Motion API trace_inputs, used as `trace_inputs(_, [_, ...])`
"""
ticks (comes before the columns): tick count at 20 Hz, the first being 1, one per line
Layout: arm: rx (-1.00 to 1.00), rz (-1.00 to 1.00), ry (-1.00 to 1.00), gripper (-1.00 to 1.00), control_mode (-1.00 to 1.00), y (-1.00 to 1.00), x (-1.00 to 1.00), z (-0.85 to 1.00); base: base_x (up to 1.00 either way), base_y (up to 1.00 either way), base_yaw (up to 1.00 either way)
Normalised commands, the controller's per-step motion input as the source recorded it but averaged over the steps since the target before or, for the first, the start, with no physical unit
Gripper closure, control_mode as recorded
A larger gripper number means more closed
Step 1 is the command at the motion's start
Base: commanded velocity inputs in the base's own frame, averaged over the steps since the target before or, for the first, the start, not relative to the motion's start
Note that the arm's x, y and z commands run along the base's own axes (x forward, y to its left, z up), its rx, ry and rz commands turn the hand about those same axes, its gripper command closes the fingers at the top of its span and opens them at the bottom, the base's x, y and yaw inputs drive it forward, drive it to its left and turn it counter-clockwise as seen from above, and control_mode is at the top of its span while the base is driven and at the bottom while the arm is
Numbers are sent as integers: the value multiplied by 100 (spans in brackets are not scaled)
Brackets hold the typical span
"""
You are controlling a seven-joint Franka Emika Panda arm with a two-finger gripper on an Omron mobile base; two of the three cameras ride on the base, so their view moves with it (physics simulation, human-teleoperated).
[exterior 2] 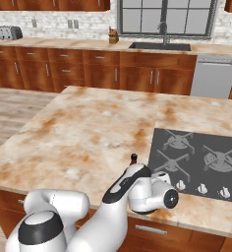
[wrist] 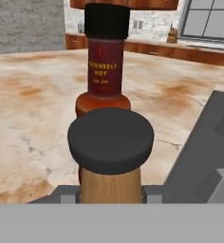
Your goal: Take 2 condiments from the cabinet and move them on the counter near the stove.Make sure the condiments are lined up with each other, next to each other.
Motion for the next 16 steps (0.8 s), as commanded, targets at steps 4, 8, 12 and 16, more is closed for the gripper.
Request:
trace_inputs(4, [0,0,0,-100,-100,4,1,-16,0,0,0])
trace_inputs(8, [0,0,0,-100,-100,0,3,-5,0,0,0])
trace_inputs(12, [0,0,0,-100,-100,0,14,0,0,0,0])
trace_inputs(16, [0,0,0,-100,-100,0,1,0,0,0,0])
